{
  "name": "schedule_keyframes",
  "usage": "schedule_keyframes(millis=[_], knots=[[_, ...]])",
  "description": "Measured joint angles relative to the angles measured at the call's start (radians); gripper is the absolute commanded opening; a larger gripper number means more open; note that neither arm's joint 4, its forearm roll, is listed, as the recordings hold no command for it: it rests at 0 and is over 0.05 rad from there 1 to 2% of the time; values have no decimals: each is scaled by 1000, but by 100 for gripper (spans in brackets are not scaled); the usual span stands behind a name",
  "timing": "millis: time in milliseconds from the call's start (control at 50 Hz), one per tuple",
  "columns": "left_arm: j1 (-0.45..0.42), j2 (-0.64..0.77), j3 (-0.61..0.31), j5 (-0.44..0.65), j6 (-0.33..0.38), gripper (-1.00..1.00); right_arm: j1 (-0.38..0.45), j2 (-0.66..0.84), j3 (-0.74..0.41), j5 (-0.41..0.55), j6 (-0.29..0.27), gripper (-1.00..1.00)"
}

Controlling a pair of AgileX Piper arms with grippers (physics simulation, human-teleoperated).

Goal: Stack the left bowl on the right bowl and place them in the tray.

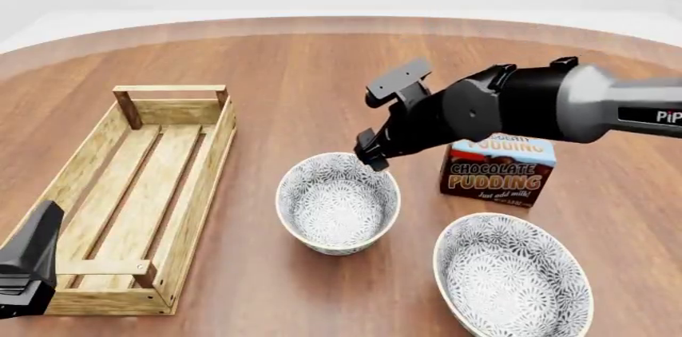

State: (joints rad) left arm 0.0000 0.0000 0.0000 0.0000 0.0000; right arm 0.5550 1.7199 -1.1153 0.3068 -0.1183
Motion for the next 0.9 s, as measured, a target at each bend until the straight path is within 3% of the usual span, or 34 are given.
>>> schedule_keyframes(millis=[300, 900], knots=[[0, 0, 0, 0, 0, 100, 6, 75, 1, -31, -8, 100], [0, 0, 0, 0, 0, 100, 39, 163, 46, -119, 40, 100]])
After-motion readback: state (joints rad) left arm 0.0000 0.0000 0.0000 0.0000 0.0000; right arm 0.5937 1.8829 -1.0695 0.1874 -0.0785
